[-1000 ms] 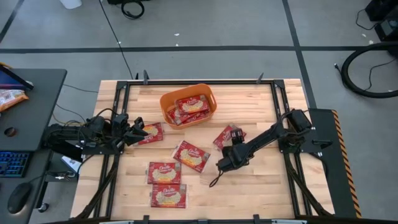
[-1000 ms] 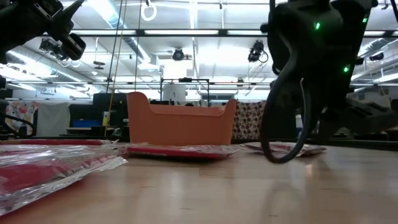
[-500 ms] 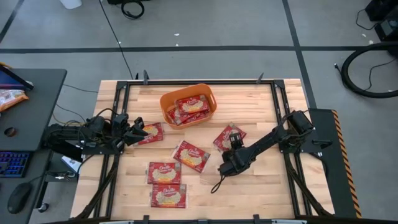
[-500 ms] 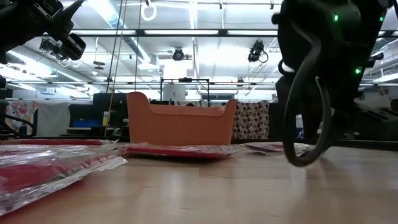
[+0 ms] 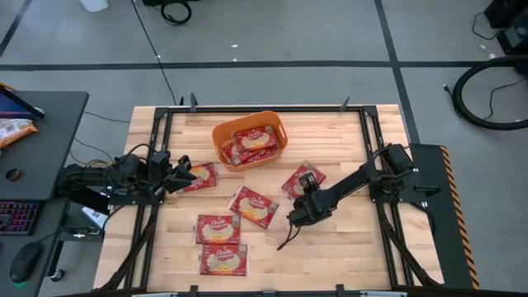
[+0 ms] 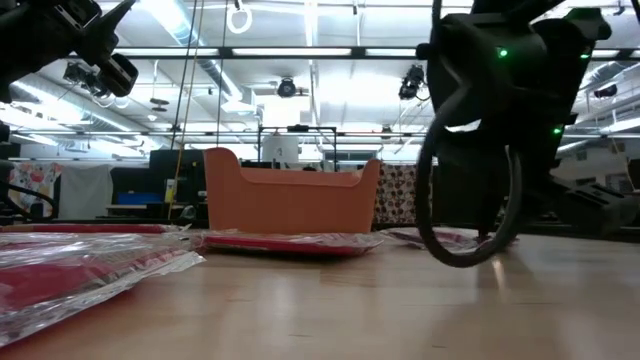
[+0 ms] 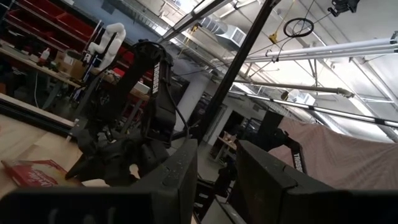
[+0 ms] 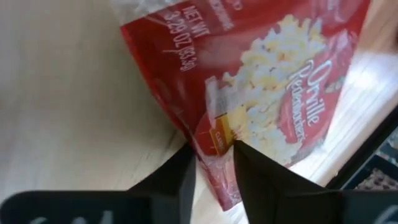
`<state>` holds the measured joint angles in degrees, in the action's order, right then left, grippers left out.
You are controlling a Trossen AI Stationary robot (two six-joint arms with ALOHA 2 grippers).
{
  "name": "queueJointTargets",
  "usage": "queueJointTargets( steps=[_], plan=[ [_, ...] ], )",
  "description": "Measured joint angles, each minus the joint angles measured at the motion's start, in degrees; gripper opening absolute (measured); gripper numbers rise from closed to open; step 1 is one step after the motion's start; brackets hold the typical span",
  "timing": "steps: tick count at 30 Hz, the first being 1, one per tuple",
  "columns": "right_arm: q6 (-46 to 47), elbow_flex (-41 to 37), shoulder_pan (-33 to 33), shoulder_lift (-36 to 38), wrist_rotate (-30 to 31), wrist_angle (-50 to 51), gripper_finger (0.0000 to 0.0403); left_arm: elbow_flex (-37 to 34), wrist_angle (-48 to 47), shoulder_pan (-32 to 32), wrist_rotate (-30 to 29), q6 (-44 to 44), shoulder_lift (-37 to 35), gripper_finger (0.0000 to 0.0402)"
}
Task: Sort popcorn bags into baskets
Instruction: Put the popcorn bag into the orange bin
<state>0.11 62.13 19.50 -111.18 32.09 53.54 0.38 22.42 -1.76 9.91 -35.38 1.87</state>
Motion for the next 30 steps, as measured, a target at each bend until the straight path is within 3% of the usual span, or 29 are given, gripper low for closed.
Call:
queueJointTargets(
  steps=[7, 16, 30],
  plan=[
    [-1.21, 0.02, -1.54, -0.04, -3.32, -1.07, 0.0011, 0.00, -0.01, 0.02, 0.00, 0.00, 0.00, 0.0117],
    [3.83, 5.08, -0.26, -0.46, -0.67, 6.05, 0.0006, 0.00, -0.01, 0.02, 0.00, 0.03, 0.00, 0.0117],
    [3.81, 16.95, -0.21, -0.37, 2.99, 14.94, 0.0002, 0.00, -0.01, 0.02, 0.02, 0.07, 0.00, 0.0117]
  ],
)
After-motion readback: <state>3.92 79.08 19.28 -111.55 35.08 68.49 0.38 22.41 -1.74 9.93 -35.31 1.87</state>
